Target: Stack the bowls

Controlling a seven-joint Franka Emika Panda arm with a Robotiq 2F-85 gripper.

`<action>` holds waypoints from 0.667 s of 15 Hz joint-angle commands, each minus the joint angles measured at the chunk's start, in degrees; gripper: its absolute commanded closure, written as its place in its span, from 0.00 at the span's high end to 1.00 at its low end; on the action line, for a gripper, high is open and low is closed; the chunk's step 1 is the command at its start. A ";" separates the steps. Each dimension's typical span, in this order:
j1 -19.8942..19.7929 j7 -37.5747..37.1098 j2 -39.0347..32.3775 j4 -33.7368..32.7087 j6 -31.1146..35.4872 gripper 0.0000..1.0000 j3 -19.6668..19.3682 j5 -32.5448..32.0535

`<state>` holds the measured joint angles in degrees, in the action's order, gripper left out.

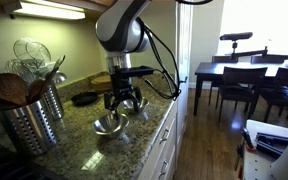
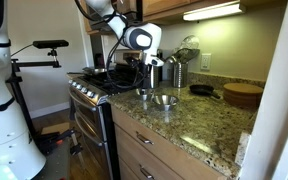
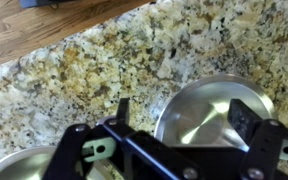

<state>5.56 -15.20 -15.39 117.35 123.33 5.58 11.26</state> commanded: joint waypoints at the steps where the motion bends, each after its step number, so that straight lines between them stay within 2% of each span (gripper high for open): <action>1: 1.57 -4.86 -2.81 -2.72 1.93 1.00 -1.39 -2.95; 10: 2.43 -10.36 -8.49 -8.14 2.52 1.00 -3.33 -4.47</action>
<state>6.80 -22.50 -22.17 110.84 125.01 3.50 7.76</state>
